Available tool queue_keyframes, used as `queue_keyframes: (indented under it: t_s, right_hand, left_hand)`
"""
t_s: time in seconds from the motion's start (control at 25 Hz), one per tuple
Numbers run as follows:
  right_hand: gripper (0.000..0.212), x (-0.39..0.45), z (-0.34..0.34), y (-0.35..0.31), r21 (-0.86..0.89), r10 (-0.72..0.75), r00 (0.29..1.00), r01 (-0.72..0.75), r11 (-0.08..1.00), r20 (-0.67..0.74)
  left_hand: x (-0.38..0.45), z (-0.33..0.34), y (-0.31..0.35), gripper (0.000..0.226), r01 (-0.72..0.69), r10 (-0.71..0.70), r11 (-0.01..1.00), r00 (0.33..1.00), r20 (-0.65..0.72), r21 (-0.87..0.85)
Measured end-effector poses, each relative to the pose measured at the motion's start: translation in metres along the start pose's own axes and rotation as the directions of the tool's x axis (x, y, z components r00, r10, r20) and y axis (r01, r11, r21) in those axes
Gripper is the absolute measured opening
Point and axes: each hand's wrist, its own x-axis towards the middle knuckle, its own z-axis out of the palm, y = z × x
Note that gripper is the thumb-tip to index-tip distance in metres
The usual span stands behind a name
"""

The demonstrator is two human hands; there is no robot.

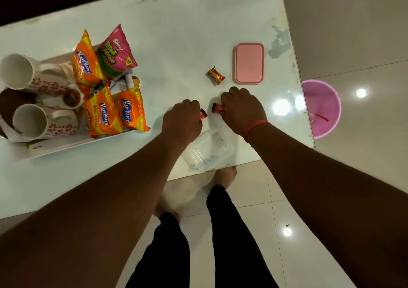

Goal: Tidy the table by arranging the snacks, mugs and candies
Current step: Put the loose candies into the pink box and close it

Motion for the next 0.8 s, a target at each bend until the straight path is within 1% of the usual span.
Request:
queue_keyframes:
  t_s: [0.08,0.16,0.2,0.24,0.32,0.36,0.44,0.48,0.6,0.72,0.8]
  right_hand:
    - [0.023,-0.002,-0.001,0.001,0.058,0.023,1.0,-0.023,0.998,0.005]
    - [0.02,-0.008,-0.007,0.0,0.221,0.093,0.996,-0.088,0.971,-0.013]
    - [0.019,-0.014,-0.01,-0.001,0.308,0.134,0.99,-0.117,0.944,-0.036]
    - [0.018,-0.022,-0.014,-0.003,0.376,0.165,0.985,-0.131,0.917,-0.059]
    - [0.017,-0.045,-0.02,-0.008,0.437,0.163,0.984,-0.117,0.892,-0.069]
    - [0.017,-0.057,-0.02,-0.011,0.437,0.14,0.989,-0.102,0.894,-0.055]
    - [0.017,-0.081,-0.019,-0.019,0.408,0.103,0.994,-0.079,0.91,-0.037]
    - [0.018,-0.089,-0.016,-0.023,0.39,0.095,0.994,-0.07,0.918,-0.045]
    - [0.019,-0.099,-0.008,-0.031,0.305,0.068,0.995,-0.043,0.951,-0.074]
    - [0.023,-0.097,-0.006,-0.035,0.184,-0.002,0.999,0.012,0.983,-0.055]
    - [0.032,-0.092,-0.009,-0.032,0.178,-0.005,0.998,0.015,0.984,-0.058]
  left_hand:
    - [-0.007,-0.002,-0.002,0.029,0.036,-0.038,0.995,0.999,-0.017,-0.096]
    - [-0.021,-0.007,-0.003,0.028,0.097,-0.124,0.958,0.989,-0.085,-0.27]
    - [-0.03,-0.009,-0.002,0.027,0.101,-0.154,0.937,0.979,-0.136,-0.335]
    - [-0.041,-0.01,0.001,0.027,0.081,-0.157,0.93,0.969,-0.189,-0.359]
    - [-0.065,-0.007,0.009,0.024,0.0,-0.093,0.944,0.96,-0.265,-0.331]
    - [-0.075,-0.003,0.013,0.023,-0.035,-0.05,0.955,0.96,-0.276,-0.293]
    - [-0.091,0.007,0.021,0.026,-0.064,0.014,0.98,0.968,-0.251,-0.19]
    - [-0.094,0.013,0.024,0.028,-0.057,0.022,0.988,0.971,-0.239,-0.141]
    - [-0.098,0.025,0.023,0.034,0.009,-0.015,1.0,0.976,-0.217,-0.026]
    - [-0.102,0.027,0.016,0.051,-0.004,0.008,1.0,0.978,-0.209,0.021]
    - [-0.102,0.024,0.01,0.058,-0.007,0.007,1.0,0.974,-0.228,-0.001]
